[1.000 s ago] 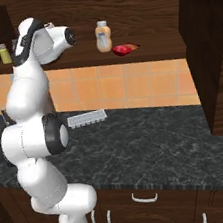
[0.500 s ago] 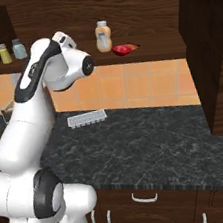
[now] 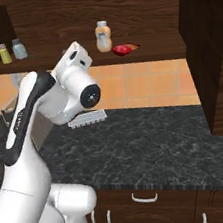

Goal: Put the shaker and condiment bottle from the counter next to their counterparts in the cabinet.

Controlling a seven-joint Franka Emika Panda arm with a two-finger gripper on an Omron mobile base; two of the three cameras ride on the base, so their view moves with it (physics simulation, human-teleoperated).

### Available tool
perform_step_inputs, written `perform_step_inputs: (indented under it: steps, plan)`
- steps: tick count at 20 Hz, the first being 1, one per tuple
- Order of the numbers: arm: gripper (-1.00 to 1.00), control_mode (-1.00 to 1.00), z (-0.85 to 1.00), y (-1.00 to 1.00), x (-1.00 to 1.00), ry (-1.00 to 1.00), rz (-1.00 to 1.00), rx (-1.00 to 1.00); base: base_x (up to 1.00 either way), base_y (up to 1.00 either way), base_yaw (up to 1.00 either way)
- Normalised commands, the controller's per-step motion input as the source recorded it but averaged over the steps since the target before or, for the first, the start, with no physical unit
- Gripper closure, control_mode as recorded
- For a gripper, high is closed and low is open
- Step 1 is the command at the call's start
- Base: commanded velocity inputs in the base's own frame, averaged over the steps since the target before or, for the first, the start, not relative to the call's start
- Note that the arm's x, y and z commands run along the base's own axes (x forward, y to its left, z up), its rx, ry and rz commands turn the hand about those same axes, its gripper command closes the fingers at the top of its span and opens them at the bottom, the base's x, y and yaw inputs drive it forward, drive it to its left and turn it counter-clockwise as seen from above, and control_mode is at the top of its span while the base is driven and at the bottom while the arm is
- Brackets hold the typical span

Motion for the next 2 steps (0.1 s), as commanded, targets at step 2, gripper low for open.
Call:
perform_step_inputs:
  steps: [2]
  plan:
    - [-1.0,-1.0,0.34,-0.66,-1.0,0.0,-0.3,-0.08,0.0,0.0,0.0]
